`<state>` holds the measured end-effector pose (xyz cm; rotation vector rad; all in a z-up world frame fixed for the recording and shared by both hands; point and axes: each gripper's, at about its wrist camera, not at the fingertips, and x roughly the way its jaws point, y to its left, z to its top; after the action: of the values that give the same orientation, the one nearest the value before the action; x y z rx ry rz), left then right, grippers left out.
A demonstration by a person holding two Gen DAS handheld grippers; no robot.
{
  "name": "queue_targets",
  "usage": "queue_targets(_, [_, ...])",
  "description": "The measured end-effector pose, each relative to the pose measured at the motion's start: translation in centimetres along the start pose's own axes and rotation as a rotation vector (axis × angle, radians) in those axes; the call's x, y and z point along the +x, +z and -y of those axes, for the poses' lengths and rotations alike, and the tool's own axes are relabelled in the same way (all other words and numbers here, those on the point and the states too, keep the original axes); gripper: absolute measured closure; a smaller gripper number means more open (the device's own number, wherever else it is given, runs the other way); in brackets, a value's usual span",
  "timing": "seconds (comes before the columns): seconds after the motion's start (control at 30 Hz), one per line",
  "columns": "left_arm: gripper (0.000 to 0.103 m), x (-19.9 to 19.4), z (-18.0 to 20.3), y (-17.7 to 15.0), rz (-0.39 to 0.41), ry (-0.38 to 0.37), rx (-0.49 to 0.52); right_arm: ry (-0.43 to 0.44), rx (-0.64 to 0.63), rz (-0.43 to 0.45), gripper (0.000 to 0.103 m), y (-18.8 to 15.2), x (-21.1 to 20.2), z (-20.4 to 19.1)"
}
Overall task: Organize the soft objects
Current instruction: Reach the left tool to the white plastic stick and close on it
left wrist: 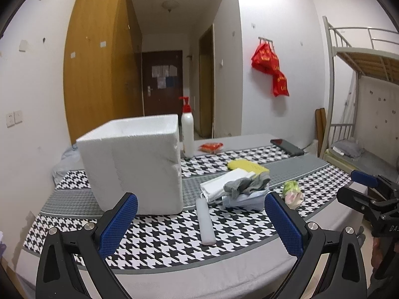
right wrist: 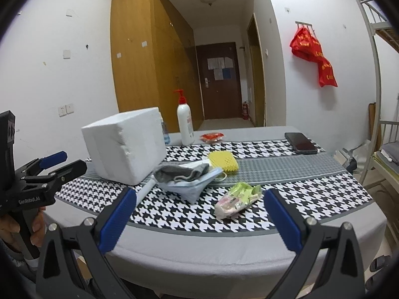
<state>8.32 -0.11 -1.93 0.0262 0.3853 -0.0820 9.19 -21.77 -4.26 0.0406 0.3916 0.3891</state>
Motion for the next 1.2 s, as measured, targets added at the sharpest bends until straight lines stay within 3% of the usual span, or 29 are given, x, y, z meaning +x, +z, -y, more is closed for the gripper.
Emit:
queue_targets(0.43, [0.001, 5.7, -0.3, -1.4, -0.161, 0.001, -0.001, -0.064, 0.047, -0.11, 0.0, -0.7, 4.0, 1.5])
queue_targets(0.77, [0.002, 9.7, -0.3, -2.9, -0.287, 0.047, -0.003, -0.076, 0.057, -0.159, 0.0, -1.4, 6.1, 2.2])
queue_targets(1.07, [0.019, 12.2, 0.2, -3.4, -0.359, 0.035, 0.002, -0.091, 0.07, -0.205, 0.0, -1.9, 7.7, 2.8])
queue_targets(1.2, [0.033, 12.9, 0.0, -3.7, -0.397, 0.045, -0.005, -0.089, 0.08, -0.208, 0.0, -1.8, 8.1, 3.0])
